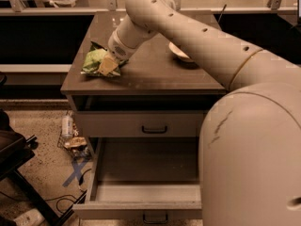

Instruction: Place green jalapeno chip bag into middle drawer

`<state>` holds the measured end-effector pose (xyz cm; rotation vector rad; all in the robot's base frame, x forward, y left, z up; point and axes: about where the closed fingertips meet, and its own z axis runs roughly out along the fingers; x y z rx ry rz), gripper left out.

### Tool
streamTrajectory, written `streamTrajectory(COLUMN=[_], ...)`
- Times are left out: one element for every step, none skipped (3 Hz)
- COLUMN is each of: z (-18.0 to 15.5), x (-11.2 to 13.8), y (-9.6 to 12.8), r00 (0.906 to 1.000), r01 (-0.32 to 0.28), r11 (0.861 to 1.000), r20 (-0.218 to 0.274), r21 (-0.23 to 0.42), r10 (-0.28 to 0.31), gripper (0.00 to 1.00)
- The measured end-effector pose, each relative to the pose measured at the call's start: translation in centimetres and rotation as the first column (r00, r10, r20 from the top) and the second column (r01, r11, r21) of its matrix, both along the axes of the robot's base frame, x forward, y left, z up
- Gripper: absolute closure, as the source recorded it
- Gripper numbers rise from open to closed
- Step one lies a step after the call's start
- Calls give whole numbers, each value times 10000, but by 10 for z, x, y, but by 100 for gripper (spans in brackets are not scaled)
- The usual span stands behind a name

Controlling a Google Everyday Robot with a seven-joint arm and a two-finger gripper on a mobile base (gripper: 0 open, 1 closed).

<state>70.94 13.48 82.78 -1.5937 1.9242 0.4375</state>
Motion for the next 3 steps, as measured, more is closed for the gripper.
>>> streamTrajectory(z=[1, 1, 2], x=[0, 0, 0], y=[0, 0, 0], r00=[10000, 10000, 10000], r01=[1, 1, 1], r11=[10000, 10000, 10000], r20=[2, 2, 2], r21=[1, 1, 1], r10=[-1, -1, -1], gripper=[100, 100, 100])
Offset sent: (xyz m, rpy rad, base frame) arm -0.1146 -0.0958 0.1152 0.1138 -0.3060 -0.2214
